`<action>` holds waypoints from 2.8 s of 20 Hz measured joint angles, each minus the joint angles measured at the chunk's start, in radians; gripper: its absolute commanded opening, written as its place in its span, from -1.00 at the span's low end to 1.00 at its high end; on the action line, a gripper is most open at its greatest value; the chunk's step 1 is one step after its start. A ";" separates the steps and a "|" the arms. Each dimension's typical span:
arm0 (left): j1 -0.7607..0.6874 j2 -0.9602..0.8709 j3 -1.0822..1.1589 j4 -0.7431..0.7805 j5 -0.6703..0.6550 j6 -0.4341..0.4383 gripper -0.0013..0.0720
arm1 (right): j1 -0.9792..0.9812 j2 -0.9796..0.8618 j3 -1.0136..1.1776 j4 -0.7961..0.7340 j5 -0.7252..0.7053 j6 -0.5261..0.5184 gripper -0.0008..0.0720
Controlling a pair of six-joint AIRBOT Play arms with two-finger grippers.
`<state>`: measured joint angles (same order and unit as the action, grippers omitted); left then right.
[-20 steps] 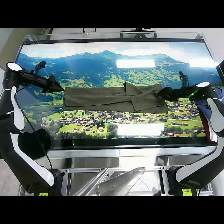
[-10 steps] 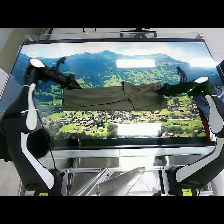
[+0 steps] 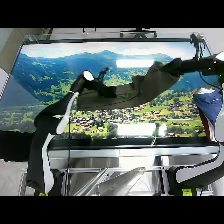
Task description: Fold the shirts.
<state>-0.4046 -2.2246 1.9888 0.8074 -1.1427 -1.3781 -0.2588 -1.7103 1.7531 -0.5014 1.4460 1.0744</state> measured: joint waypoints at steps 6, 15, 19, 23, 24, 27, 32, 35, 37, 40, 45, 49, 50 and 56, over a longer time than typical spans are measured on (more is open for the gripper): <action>-0.044 -0.024 0.053 -0.061 0.056 -0.021 -0.97 | 0.108 0.012 0.029 0.076 0.014 0.026 -0.93; 0.307 0.382 -0.010 -0.118 -0.230 0.006 -0.97 | 0.547 -0.131 0.033 0.095 -0.316 0.041 -0.08; 0.457 0.529 -0.114 -0.125 -0.254 0.045 -0.97 | 0.801 -0.280 0.034 0.130 -0.497 0.031 0.10; 0.531 0.605 -0.211 -0.126 -0.261 0.077 -0.97 | 0.859 -0.309 0.036 0.155 -0.492 0.006 -0.31; 0.540 0.615 -0.229 -0.127 -0.261 0.082 -0.97 | 0.841 -0.302 0.036 0.155 -0.466 0.006 -0.31; 0.548 0.629 -0.264 -0.128 -0.264 0.097 -0.97 | 0.739 -0.256 0.037 0.123 -0.366 0.037 -0.31; 0.550 0.637 -0.281 -0.129 -0.273 0.115 -0.97 | 0.482 -0.143 0.037 -0.039 -0.209 0.156 0.51; 0.549 0.637 -0.284 -0.129 -0.276 0.119 -0.96 | 0.365 -0.116 0.025 -0.187 -0.161 0.245 0.51; 0.549 0.637 -0.285 -0.129 -0.277 0.122 -0.97 | 0.327 -0.121 0.009 -0.259 -0.148 0.277 0.51; 0.546 0.637 -0.285 -0.129 -0.279 0.130 -0.96 | 0.303 -0.170 -0.006 -0.316 -0.145 0.306 0.51; 0.545 0.637 -0.285 -0.129 -0.278 0.147 -0.97 | 0.295 -0.277 -0.012 -0.325 -0.158 0.321 0.50; 0.544 0.637 -0.285 -0.129 -0.275 0.159 -0.96 | 0.306 -0.343 -0.013 -0.267 -0.161 0.306 0.48; 0.544 0.637 -0.285 -0.129 -0.274 0.160 -0.96 | 0.314 -0.355 -0.013 -0.251 -0.162 0.295 0.48; 0.543 0.637 -0.285 -0.129 -0.272 0.164 -0.97 | 0.370 -0.400 -0.014 -0.189 -0.202 0.267 -0.93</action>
<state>0.1383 -1.5871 1.7042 0.6781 -1.4143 -1.2137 0.1112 -2.1101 1.7393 -0.6907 1.2438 1.3418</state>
